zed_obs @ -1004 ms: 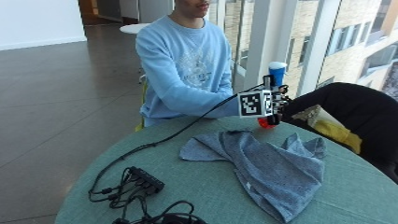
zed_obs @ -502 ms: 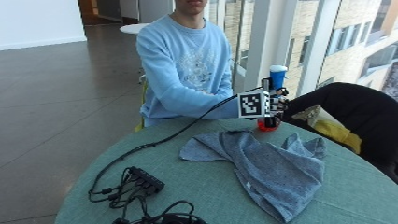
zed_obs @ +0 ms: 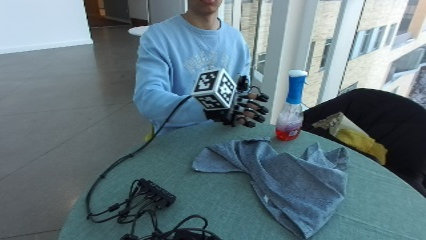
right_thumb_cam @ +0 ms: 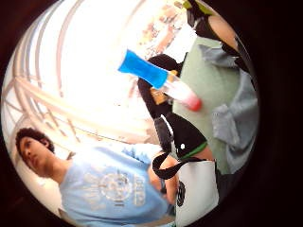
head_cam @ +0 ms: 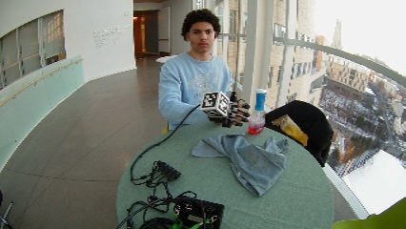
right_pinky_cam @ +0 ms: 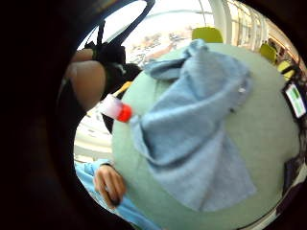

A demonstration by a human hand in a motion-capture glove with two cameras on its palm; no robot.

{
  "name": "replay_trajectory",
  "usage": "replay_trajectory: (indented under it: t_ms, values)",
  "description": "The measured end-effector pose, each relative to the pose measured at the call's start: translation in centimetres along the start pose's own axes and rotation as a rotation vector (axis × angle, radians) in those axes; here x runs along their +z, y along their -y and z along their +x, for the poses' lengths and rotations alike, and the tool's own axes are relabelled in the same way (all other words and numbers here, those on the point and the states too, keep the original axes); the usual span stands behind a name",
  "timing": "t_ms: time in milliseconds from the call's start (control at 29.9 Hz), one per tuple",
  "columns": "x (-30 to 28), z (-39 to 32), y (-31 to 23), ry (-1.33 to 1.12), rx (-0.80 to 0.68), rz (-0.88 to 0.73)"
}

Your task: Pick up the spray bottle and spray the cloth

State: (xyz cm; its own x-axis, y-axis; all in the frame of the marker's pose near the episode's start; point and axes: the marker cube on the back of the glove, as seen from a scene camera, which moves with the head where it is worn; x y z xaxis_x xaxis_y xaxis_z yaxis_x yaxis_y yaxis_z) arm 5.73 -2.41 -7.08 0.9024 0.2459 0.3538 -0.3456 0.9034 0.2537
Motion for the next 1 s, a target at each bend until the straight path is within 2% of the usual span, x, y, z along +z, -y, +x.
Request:
replay_trajectory:
  t_ms: [167,435,669,1004]
  values:
    - [-3.9,2.9,-6.3,-0.181,0.064,0.045]
    - [-7.8,6.0,-15.5,-0.336,0.156,0.130]
    - [-9.1,7.5,-18.8,-0.385,0.198,0.148]
    - [-9.4,8.0,-20.4,-0.440,0.196,0.127]
